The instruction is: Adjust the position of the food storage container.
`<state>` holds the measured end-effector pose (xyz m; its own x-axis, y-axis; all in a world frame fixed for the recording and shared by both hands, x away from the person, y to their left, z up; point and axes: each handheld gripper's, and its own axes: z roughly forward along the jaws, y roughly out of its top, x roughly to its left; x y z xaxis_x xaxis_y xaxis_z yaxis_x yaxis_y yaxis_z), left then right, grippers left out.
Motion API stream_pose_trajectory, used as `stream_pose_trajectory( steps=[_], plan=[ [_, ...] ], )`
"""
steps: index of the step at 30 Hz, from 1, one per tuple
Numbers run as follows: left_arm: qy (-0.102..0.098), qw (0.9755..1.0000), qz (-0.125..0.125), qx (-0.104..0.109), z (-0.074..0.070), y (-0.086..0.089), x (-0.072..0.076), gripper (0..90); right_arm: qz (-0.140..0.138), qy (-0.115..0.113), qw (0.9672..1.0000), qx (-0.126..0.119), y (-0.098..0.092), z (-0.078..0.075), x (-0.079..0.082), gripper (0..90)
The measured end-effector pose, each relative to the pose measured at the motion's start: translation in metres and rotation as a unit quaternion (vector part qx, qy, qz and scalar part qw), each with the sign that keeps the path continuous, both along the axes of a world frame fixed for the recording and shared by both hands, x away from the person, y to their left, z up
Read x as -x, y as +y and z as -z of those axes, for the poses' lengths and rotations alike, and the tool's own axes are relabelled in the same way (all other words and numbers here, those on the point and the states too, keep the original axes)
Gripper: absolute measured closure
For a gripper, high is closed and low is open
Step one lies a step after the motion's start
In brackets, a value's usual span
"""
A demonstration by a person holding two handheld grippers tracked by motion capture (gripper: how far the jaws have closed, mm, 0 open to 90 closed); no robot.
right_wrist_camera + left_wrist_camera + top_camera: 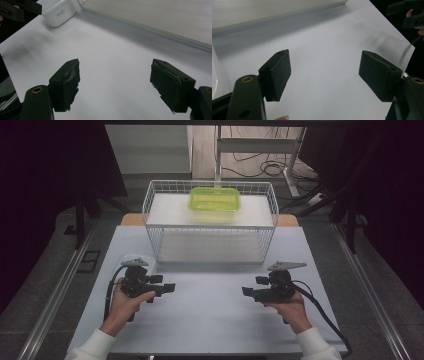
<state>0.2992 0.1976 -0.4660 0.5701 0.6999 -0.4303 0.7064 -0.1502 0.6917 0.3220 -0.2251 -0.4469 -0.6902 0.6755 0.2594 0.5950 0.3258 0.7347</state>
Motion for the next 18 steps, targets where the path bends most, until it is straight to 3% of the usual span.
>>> stream_pose_trajectory(
  steps=[4, 11, 18],
  plan=[
    [-0.001, 1.0000, -0.002, 0.002, -0.001, 0.001, -0.001, 25.5, 0.001, -0.002, 1.0000, 0.000, -0.001, -0.001, -0.001, 23.4],
    [-0.003, 0.9999, -0.008, -0.013, -0.005, -0.001, -0.005, 26.4, 0.000, -0.001, 1.0000, 0.004, -0.006, 0.003, 0.001, 23.3],
    [-0.001, 0.9998, 0.001, -0.020, -0.011, -0.006, -0.007, 26.0, 0.008, -0.003, 1.0000, 0.002, -0.014, 0.001, 0.004, 23.3]
  ],
)
